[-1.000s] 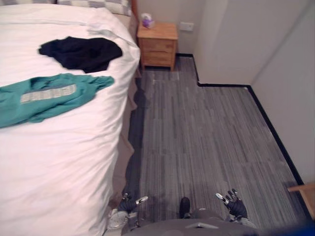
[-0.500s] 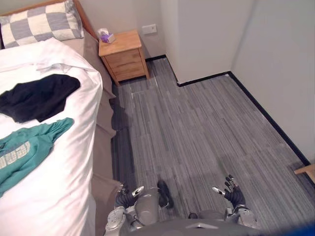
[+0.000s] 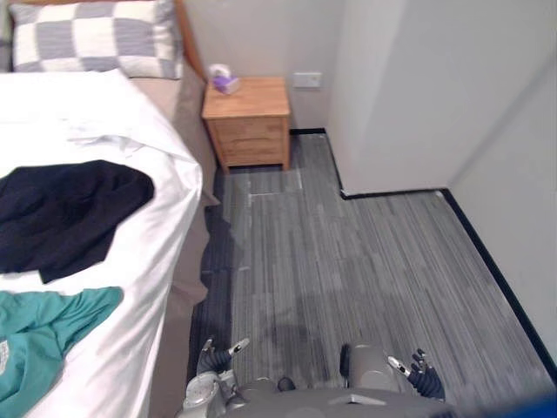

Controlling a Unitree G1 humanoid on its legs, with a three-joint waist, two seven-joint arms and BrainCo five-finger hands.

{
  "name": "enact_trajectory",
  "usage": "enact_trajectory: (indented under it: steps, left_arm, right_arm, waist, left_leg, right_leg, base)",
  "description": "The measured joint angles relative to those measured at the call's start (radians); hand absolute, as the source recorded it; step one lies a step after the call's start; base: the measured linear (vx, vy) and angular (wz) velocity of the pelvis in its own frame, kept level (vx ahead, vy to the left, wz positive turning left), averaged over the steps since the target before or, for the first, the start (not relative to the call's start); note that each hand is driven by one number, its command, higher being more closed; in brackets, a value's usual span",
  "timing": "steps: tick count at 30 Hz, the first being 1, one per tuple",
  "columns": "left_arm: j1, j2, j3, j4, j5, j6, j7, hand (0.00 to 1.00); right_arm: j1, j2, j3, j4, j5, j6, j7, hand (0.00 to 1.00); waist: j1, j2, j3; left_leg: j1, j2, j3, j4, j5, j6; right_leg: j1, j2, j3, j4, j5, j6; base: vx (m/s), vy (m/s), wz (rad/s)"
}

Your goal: Tidy the bed and pick cloth on bed and put in laundry

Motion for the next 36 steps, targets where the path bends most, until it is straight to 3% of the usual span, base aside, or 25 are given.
enact_trajectory:
  steps: [2,3,4,5,7,9,10,11,12,13,15,17,20,21,22,23,24,25,27,28,29,30,33,35,36]
  left_arm:
    - [0.003,-0.037,0.047,-0.028,0.003,0.017,-0.026,0.00]
    - [0.004,-0.045,0.062,-0.027,0.003,0.018,-0.028,0.00]
    - [0.025,-0.067,0.089,-0.017,0.004,0.031,-0.027,0.00]
    - [0.028,-0.074,0.097,-0.018,0.007,0.035,-0.029,0.00]
    - [0.029,-0.085,0.105,-0.022,0.012,0.046,-0.026,0.00]
    - [0.033,-0.085,0.126,-0.027,0.012,0.054,-0.024,0.00]
    - [0.033,-0.084,0.148,-0.030,0.010,0.051,-0.025,0.00]
    - [0.033,-0.084,0.156,-0.032,0.010,0.049,-0.027,0.00]
    - [0.034,-0.084,0.169,-0.041,0.010,0.048,-0.037,0.00]
    - [0.040,-0.079,0.179,-0.069,0.014,0.055,-0.052,0.00]
    - [0.043,-0.075,0.171,-0.105,0.020,0.074,-0.073,0.00]
    - [0.044,-0.075,0.163,-0.143,0.019,0.102,-0.092,0.00]
    - [0.036,-0.042,0.127,-0.163,0.019,0.159,-0.123,0.00]
    - [0.034,-0.039,0.112,-0.158,0.019,0.181,-0.131,0.00]
    - [0.033,-0.036,0.097,-0.146,0.019,0.188,-0.139,0.00]
    - [0.027,-0.018,0.096,-0.116,0.018,0.194,-0.153,0.00]
    - [0.020,-0.006,0.096,-0.105,0.017,0.194,-0.154,0.00]
    - [0.024,0.005,0.096,-0.101,0.017,0.183,-0.151,0.00]
    - [0.029,0.021,0.095,-0.073,0.021,0.153,-0.134,0.00]
    - [0.031,0.036,0.086,-0.051,0.024,0.137,-0.116,0.00]
    - [0.039,0.052,0.065,-0.012,0.024,0.120,-0.090,0.00]
    - [0.046,0.055,0.055,-0.010,0.022,0.114,-0.082,0.00]
    - [0.054,0.062,0.042,-0.004,0.020,0.092,-0.061,0.00]
    - [0.047,0.074,0.029,-0.005,0.020,0.089,-0.062,0.00]
    - [0.039,0.079,0.029,-0.009,0.023,0.090,-0.066,0.00]
  right_arm:
    - [0.001,-0.001,0.003,0.012,0.039,0.000,0.011,0.00]
    - [0.000,-0.005,0.003,0.014,0.047,0.000,0.016,0.00]
    - [0.004,-0.043,0.004,0.020,0.049,0.000,0.022,0.00]
    - [-0.006,-0.054,0.006,0.024,0.050,0.000,0.021,0.00]
    - [-0.046,-0.058,0.004,0.030,0.076,0.002,0.021,0.00]
    - [-0.060,-0.060,0.002,0.041,0.085,0.013,0.026,0.00]
    - [-0.070,-0.070,0.002,0.047,0.084,0.032,0.046,0.00]
    - [-0.071,-0.075,0.002,0.047,0.084,0.035,0.053,0.00]
    - [-0.083,-0.082,-0.003,0.047,0.082,0.044,0.060,0.00]
    - [-0.092,-0.081,-0.005,0.050,0.071,0.067,0.059,0.00]
    - [-0.103,-0.081,-0.005,0.049,0.042,0.087,0.060,0.00]
    - [-0.123,-0.085,-0.009,0.051,0.042,0.105,0.061,0.00]
    - [-0.151,-0.077,-0.012,0.076,0.043,0.120,0.081,0.00]
    - [-0.163,-0.079,-0.027,0.098,0.042,0.120,0.093,0.00]
    - [-0.162,-0.082,-0.053,0.101,0.042,0.120,0.097,0.00]
    - [-0.167,-0.074,-0.108,0.109,0.042,0.127,0.098,0.00]
    - [-0.172,-0.073,-0.116,0.110,0.041,0.131,0.097,0.00]
    - [-0.190,-0.097,-0.131,0.103,0.021,0.143,0.145,0.00]
    - [-0.235,-0.136,-0.140,0.094,0.003,0.192,0.209,0.00]
    - [-0.258,-0.154,-0.140,0.088,0.004,0.219,0.224,0.00]
    - [-0.265,-0.157,-0.123,0.076,0.007,0.232,0.239,0.00]
    - [-0.264,-0.156,-0.115,0.071,0.007,0.233,0.241,0.00]
    - [-0.259,-0.124,-0.063,0.043,0.010,0.226,0.249,0.00]
    - [-0.259,-0.100,-0.034,0.039,0.032,0.219,0.247,0.00]
    - [-0.259,-0.092,-0.019,0.036,0.058,0.220,0.240,0.00]
  waist:
    - [0.009,0.000,-0.003]
    - [0.007,0.007,-0.003]
    - [0.001,0.045,-0.020]
    - [0.006,0.057,-0.023]
    - [0.008,0.063,-0.018]
    - [0.010,0.062,-0.018]
    - [0.012,0.065,-0.016]
    - [0.013,0.067,-0.013]
    - [0.012,0.084,-0.008]
    - [0.016,0.076,0.000]
    - [0.030,0.067,-0.002]
    - [0.043,0.064,-0.003]
    - [0.038,0.045,-0.007]
    - [0.037,0.050,-0.011]
    - [0.036,0.060,-0.017]
    - [0.035,0.043,-0.027]
    - [0.035,0.023,-0.035]
    - [0.043,-0.004,-0.056]
    - [0.066,-0.019,-0.055]
    - [0.067,-0.032,-0.055]
    - [0.066,-0.035,-0.054]
    - [0.066,-0.033,-0.053]
    - [0.066,-0.007,-0.044]
    - [0.063,-0.004,-0.042]
    - [0.056,-0.003,-0.042]
  left_leg:
    - [0.062,0.024,-0.078,0.017,-0.075,-0.051]
    - [0.073,0.035,-0.090,0.020,-0.090,-0.062]
    - [0.107,0.092,-0.098,0.016,-0.108,-0.087]
    - [0.111,0.108,-0.086,0.015,-0.094,-0.108]
    - [0.139,0.129,-0.082,0.038,0.026,-0.150]
    - [0.099,0.152,-0.086,0.209,0.098,-0.153]
    - [0.001,0.185,-0.089,0.469,0.202,-0.179]
    - [-0.051,0.212,-0.091,0.585,0.232,-0.195]
    - [-0.156,0.275,-0.064,0.807,0.225,-0.192]
    - [-0.243,0.316,-0.033,0.945,0.194,-0.182]
    - [-0.326,0.316,0.006,0.965,0.154,-0.179]
    - [-0.408,0.300,0.088,0.867,0.113,-0.186]
    - [-0.424,0.250,0.374,0.505,0.102,-0.166]
    - [-0.401,0.227,0.552,0.322,0.157,-0.136]
    - [-0.400,0.210,0.635,0.248,0.196,-0.082]
    - [-0.384,0.173,0.684,0.197,0.141,0.088]
    - [-0.385,0.148,0.670,0.193,0.133,0.085]
    - [-0.381,0.113,0.653,0.168,0.116,0.113]
    - [-0.341,0.084,0.619,0.160,0.087,0.105]
    - [-0.299,0.074,0.578,0.160,0.067,0.086]
    - [-0.241,0.071,0.513,0.146,0.059,0.074]
    - [-0.221,0.071,0.492,0.138,0.059,0.073]
    - [-0.126,0.102,0.368,0.094,0.076,0.046]
    - [-0.104,0.123,0.261,0.057,0.093,0.011]
    - [-0.104,0.132,0.182,0.030,0.087,-0.028]
  right_leg:
    - [-0.005,0.009,0.021,-0.330,0.103,-0.034]
    - [-0.009,0.016,0.030,-0.323,0.151,-0.041]
    - [-0.016,0.051,0.020,-0.249,0.193,-0.056]
    - [-0.024,0.056,0.012,-0.210,0.158,-0.073]
    - [-0.041,0.053,-0.010,-0.041,0.077,-0.105]
    - [0.039,0.065,-0.032,-0.054,0.001,-0.110]
    - [0.122,0.090,-0.036,-0.105,-0.041,-0.121]
    - [0.153,0.102,-0.043,-0.130,-0.050,-0.123]
    - [0.233,0.130,-0.062,-0.181,-0.056,-0.129]
    - [0.330,0.139,-0.083,-0.245,-0.058,-0.133]
    - [0.434,0.138,-0.100,-0.333,-0.069,-0.133]
    - [0.511,0.132,-0.134,-0.417,-0.098,-0.125]
    - [0.612,0.107,-0.214,-0.511,-0.108,-0.086]
    - [0.652,0.112,-0.263,-0.554,-0.114,-0.057]
    - [0.668,0.126,-0.288,-0.563,-0.118,-0.040]
    - [0.693,0.122,-0.324,-0.546,-0.129,-0.015]
    - [0.694,0.106,-0.333,-0.530,-0.132,-0.011]
    - [0.665,0.067,-0.324,-0.461,-0.133,0.007]
    - [0.594,0.007,-0.289,-0.192,-0.116,0.047]
    - [0.514,-0.037,-0.249,0.060,-0.060,0.063]
    - [0.445,-0.051,-0.205,0.265,-0.062,0.063]
    - [0.428,-0.051,-0.200,0.301,-0.068,0.061]
    - [0.311,-0.049,-0.188,0.275,-0.107,0.001]
    - [0.236,-0.031,-0.145,0.136,-0.120,0.014]
    - [0.203,-0.014,-0.092,0.038,-0.112,0.027]
  base:
    - [0.61,-0.334,1.14]
    - [0.84,-0.479,0.92]
    - [0.60,-0.327,0.39]
    - [0.88,-0.483,0.32]
    - [0.72,-0.411,0.27]
    - [0.62,-0.386,0.19]
    - [0.46,-0.287,-0.02]
    - [0.54,-0.314,0.06]
    - [0.47,-0.266,0.17]
    - [0.44,-0.252,0.19]
    - [0.40,-0.217,0.12]
    - [0.42,-0.142,0.14]
    - [0.39,-0.003,0.53]
    - [0.37,0.015,0.65]
    - [0.58,0.042,1.19]
    - [0.51,0.027,1.12]
    - [0.52,0.028,1.07]
    - [0.55,0.068,0.57]
    - [0.61,0.119,0.54]
    - [0.57,0.057,0.99]
    - [0.57,0.010,1.05]
    - [0.53,-0.066,1.28]
    - [0.42,-0.186,1.24]
    - [0.33,-0.325,1.61]
    - [0.18,-0.389,2.06]
